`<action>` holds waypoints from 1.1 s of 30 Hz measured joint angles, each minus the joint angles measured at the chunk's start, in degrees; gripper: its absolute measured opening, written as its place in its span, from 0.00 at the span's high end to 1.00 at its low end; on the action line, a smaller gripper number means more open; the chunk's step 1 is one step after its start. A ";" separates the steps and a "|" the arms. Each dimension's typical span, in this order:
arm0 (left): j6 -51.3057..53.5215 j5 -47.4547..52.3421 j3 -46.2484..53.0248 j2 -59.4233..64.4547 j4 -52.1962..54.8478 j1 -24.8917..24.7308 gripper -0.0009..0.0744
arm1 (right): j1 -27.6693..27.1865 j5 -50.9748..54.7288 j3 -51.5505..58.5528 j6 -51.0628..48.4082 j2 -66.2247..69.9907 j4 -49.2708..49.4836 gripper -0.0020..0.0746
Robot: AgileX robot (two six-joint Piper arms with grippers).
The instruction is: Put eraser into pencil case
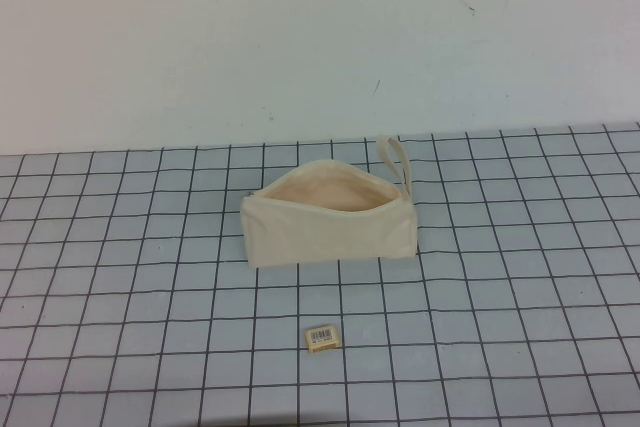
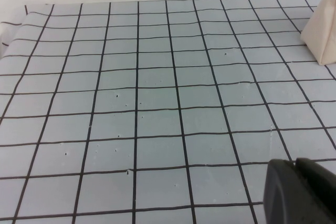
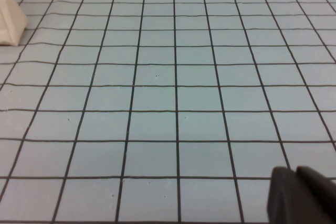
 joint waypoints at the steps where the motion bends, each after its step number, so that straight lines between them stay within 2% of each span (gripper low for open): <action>1: 0.00 0.00 0.00 0.00 0.00 0.00 0.99 | 0.00 0.00 0.00 0.00 0.00 0.00 0.97; 33: 0.12 0.00 0.00 0.00 1.30 0.00 0.99 | 0.00 0.00 0.00 0.00 0.00 0.00 0.97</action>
